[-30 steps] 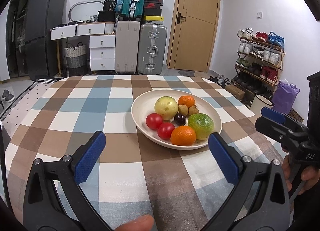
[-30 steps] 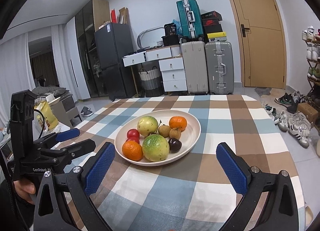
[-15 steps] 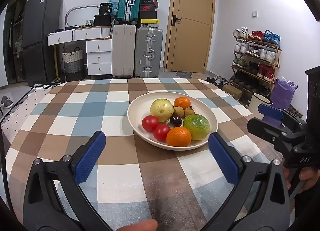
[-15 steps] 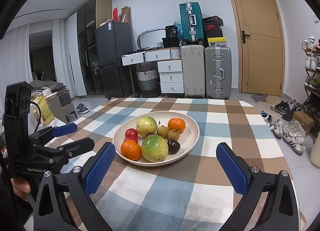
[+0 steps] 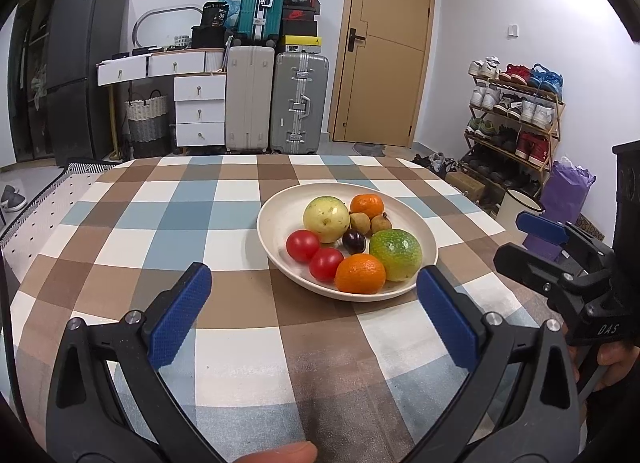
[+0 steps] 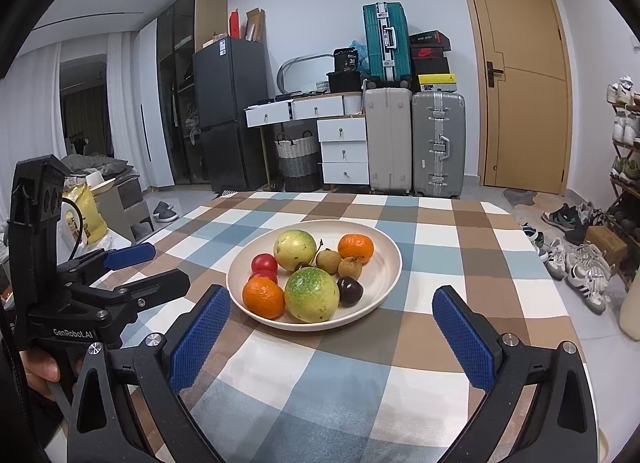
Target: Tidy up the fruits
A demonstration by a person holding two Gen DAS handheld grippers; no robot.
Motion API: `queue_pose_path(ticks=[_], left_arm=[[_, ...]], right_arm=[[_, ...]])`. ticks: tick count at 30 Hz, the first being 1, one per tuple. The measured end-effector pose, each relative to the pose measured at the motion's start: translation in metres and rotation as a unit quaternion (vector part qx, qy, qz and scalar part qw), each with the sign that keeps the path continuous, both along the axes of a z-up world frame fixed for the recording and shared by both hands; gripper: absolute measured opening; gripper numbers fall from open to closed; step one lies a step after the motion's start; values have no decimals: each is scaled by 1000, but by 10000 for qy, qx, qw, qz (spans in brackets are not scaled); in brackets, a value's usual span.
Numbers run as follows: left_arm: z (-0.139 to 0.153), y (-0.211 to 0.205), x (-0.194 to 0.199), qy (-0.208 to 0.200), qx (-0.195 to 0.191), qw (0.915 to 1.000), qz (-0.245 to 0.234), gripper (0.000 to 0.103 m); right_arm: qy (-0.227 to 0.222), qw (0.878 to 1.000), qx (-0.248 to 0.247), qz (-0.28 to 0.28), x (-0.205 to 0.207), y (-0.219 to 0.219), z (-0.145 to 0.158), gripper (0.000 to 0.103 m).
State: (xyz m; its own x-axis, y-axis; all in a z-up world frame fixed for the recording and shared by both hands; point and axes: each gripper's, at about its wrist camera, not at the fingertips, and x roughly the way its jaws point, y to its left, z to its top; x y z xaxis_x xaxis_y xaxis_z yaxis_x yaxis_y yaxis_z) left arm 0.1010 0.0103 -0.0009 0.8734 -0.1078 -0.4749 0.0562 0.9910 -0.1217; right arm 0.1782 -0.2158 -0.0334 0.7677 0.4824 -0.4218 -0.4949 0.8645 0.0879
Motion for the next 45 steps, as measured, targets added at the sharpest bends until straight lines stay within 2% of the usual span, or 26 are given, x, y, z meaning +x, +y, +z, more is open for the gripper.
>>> queue_pose_path(ticks=[45], left_arm=[[1,-3,4,-5,-29,10000,-16,102]], right_arm=[[36,10000,-45,23,-1,1,0,103]])
